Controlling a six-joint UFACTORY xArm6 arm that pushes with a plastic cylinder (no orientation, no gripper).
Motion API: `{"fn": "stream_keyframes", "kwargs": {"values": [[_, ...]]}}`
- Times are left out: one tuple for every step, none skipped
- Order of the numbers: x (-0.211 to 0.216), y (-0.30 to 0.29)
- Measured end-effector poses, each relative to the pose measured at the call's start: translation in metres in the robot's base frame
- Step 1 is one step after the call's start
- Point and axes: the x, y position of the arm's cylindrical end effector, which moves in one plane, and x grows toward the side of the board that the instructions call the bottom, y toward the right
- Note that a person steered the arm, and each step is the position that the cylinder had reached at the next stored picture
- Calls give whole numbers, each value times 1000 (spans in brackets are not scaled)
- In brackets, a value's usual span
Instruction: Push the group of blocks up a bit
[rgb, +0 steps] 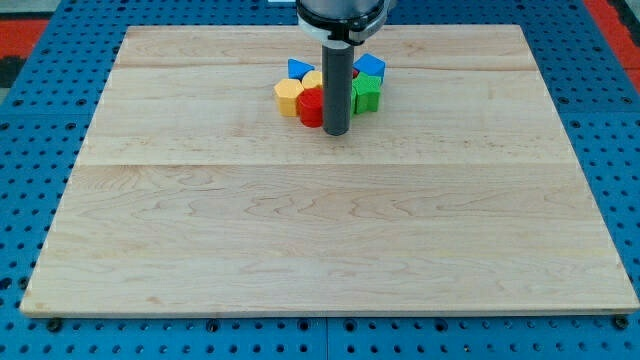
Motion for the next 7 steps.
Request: {"fn": "stream_keyframes", "kwargs": {"values": [[0, 0], [0, -8], [8, -16], [6, -24], [2, -50], [2, -66], [6, -45]]}}
